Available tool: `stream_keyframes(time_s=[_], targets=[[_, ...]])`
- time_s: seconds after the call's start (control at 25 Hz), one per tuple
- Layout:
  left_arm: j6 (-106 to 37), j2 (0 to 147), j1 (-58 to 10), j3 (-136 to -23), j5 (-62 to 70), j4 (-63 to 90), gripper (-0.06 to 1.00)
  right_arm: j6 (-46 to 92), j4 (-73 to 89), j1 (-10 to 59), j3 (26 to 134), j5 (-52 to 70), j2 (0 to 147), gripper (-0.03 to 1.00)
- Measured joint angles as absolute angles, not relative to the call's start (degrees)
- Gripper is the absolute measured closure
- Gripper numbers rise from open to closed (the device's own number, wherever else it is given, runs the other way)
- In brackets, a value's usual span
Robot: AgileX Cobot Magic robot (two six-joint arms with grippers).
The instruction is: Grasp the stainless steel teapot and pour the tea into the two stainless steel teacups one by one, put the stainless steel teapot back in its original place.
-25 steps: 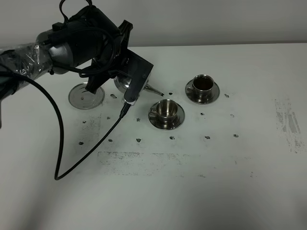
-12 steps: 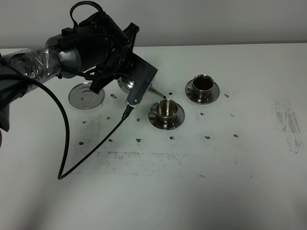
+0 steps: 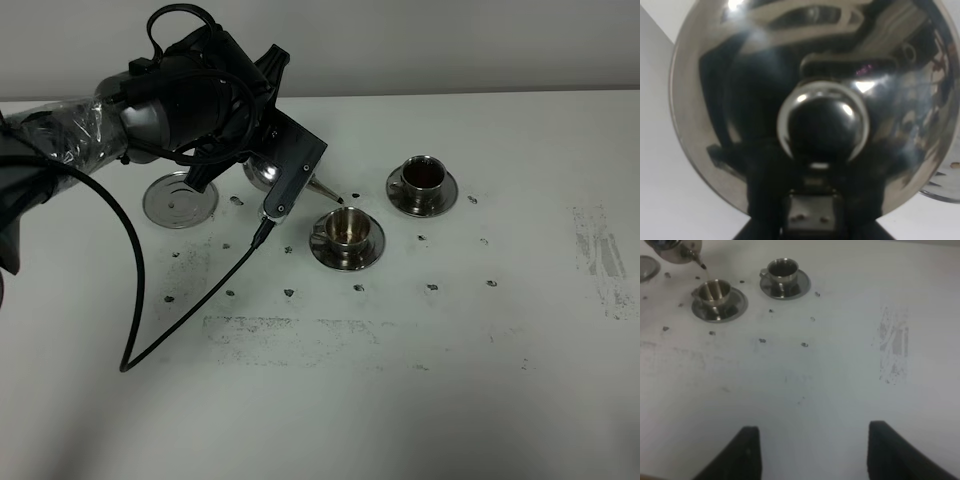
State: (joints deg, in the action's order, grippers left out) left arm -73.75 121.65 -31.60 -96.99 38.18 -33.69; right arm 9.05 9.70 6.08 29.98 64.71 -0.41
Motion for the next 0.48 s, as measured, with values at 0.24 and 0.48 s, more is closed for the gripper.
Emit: stream_keyframes(time_s=[0.24,0.48], targets=[[-73.7,121.7,-31.6,-97.0,38.2,-34.6,0.76,9.0,9.7,6.1,30.0,64.7,-0.4,0.51],[-73.8,121.7,-31.8,-97.0,38.0,-34.6,0.76,9.0,9.7,6.1,30.0,64.7,-0.4,0.51]])
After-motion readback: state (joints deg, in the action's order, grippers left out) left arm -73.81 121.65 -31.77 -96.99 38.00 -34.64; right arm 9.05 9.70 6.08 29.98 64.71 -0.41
